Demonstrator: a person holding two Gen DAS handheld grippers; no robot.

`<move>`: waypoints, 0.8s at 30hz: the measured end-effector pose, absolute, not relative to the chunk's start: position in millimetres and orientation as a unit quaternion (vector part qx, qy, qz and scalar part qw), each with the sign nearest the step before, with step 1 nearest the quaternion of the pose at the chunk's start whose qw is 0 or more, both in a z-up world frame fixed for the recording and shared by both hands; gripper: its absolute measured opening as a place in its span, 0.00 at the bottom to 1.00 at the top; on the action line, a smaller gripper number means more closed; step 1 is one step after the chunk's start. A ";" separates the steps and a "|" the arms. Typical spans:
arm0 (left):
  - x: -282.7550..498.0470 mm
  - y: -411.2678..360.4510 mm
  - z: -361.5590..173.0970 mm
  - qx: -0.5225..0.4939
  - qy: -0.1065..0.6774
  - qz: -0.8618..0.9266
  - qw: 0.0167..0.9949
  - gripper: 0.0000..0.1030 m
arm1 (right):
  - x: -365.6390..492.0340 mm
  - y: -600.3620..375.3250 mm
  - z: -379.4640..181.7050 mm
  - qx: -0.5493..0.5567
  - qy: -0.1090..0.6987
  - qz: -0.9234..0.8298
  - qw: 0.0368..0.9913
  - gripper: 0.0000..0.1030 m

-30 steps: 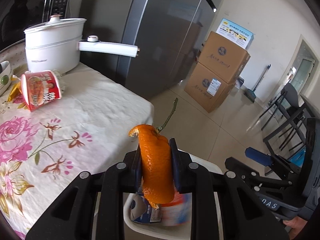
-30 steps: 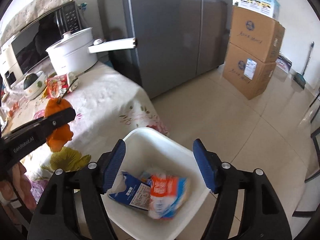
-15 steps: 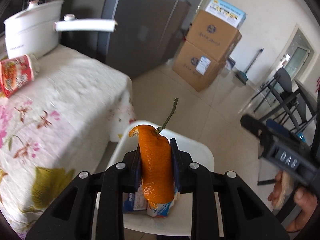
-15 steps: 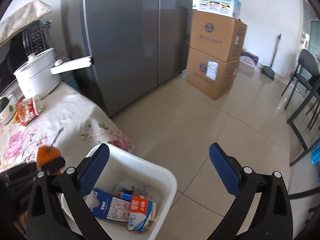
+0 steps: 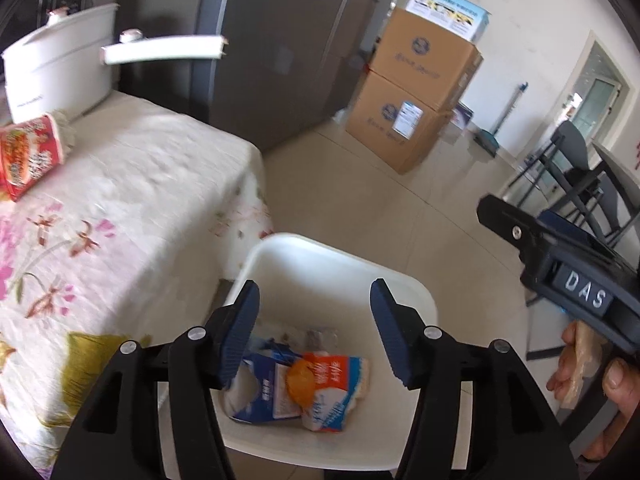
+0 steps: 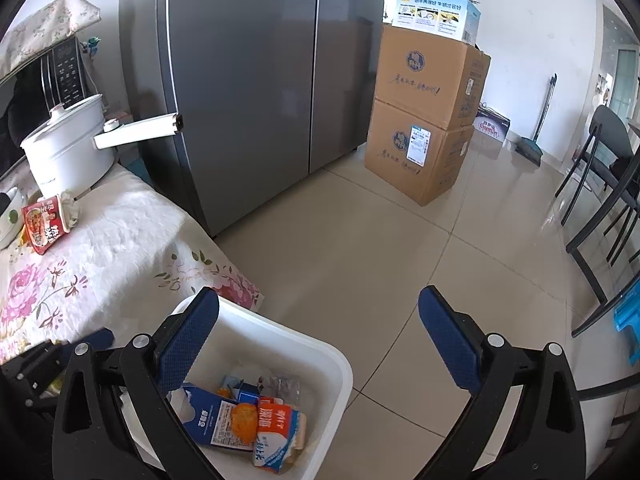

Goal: Collect trash
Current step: 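Move both tools back toward the table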

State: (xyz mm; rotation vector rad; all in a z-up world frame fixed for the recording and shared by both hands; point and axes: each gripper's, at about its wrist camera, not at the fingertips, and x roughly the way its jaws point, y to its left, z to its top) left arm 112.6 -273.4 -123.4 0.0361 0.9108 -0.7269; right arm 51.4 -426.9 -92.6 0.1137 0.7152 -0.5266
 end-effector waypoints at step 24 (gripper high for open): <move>159.7 -180.8 -89.5 -0.027 0.347 -0.165 0.923 0.84 | 114.6 -347.3 -83.0 0.035 0.327 -0.203 0.922 0.93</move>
